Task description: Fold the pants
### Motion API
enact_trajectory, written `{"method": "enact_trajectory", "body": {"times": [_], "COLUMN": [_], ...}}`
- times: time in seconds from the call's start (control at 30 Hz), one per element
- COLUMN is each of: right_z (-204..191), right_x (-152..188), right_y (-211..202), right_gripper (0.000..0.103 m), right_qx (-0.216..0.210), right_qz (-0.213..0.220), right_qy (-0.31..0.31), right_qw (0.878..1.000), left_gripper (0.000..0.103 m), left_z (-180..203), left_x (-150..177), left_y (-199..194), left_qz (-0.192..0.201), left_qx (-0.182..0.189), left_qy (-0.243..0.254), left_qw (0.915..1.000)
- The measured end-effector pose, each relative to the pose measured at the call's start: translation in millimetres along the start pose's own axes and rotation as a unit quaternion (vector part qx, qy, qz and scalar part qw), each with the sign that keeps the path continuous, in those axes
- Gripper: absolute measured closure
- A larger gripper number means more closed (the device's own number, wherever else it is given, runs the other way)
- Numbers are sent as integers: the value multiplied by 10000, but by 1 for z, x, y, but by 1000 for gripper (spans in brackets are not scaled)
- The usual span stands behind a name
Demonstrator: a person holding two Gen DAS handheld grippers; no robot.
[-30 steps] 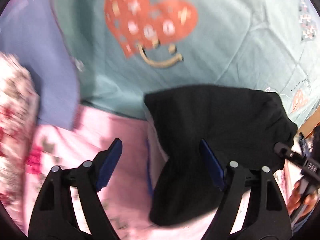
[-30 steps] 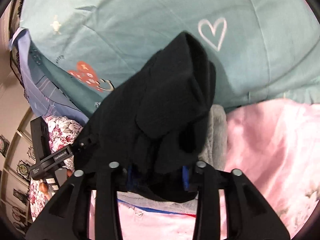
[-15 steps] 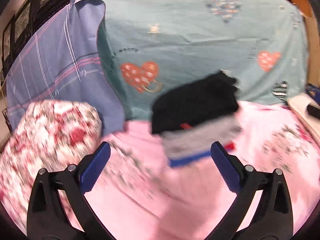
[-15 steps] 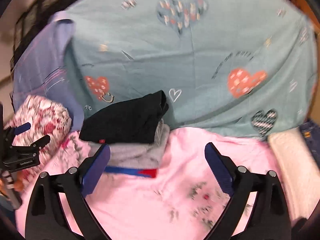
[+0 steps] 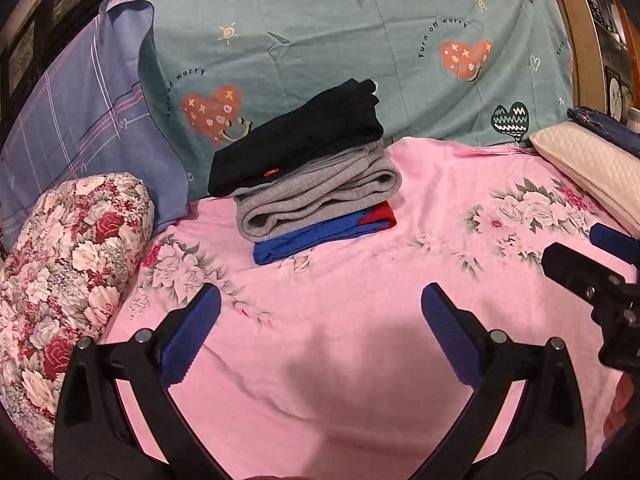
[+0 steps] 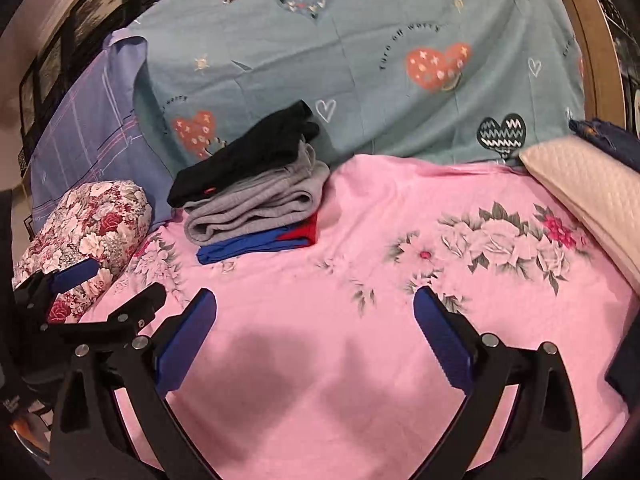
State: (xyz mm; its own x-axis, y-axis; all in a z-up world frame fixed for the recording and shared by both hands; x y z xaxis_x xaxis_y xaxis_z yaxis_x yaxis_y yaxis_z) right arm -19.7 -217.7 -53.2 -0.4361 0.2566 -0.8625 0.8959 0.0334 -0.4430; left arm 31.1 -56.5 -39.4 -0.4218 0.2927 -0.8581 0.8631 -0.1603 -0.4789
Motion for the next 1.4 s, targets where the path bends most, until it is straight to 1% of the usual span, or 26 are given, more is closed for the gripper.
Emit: {"method": "enact_trajectory", "body": {"times": [0.13,0.2,0.33,0.57,0.67,0.83,0.87,0.93,1.0,1.1,1.17,1.23,1.4], "right_z": [6,4,-4,-27,-33,-35,-35,-35,-35,-36,-37,-38,-40], "right_x": [6,9,13,18,20,20,21,23,24,27,28,30,30], "right_y": [4,5,6,1,-2,-2,-1,0,2,4,4,5,5], "right_gripper": [4,4,4,4,4,4,4,4,4,4,4,4,4], "right_qx": [62,107,66,86,239,300,324,397,425,413,417,422,422], "right_qz": [-42,-63,-82,67,176,203,188,192,164,129,107,102,120], "right_qy": [3,-65,-209,-843,-1119,-1271,-1310,-1380,-1428,-1434,-1460,-1492,-1503], "right_qw": [10000,9999,9997,9964,9933,9912,9907,9895,9887,9887,9884,9879,9877], "left_gripper": [2,2,2,2,2,2,2,2,3,3,3,3,3], "left_z": [0,0,-1,-3,-5,-6,-6,-10,-17,-24,-27,-29,-33], "left_x": [4,5,5,7,8,14,15,17,17,17,18,19,19], "left_y": [6,7,6,6,8,13,14,14,14,16,17,17,15], "left_qz": [-67,-101,-89,-129,-186,-261,-273,-302,-303,-349,-404,-448,-440], "left_qx": [-13,39,23,-35,-37,-36,31,324,378,370,223,-134,-336], "left_qy": [-26,-40,-44,-85,-132,-141,-188,-498,-693,-847,-836,-694,-695], "left_qw": [10000,9999,9999,9999,9997,9996,9994,9978,9964,9951,9954,9965,9960]}}
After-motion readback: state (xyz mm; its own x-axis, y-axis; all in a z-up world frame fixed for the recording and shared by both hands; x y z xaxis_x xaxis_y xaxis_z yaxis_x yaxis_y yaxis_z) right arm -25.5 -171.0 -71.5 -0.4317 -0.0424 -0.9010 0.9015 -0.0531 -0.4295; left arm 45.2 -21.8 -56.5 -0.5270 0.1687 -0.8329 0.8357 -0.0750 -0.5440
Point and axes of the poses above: each gripper's, at about its wrist camera, not at the fingertips, and y roughly the way its jaws point, z to its right, x to its underside, the point moved 8 cm from there along y, roughly the way its jaws point, and after that the axes turned 4 degrees about x, right-handed, at the moved point
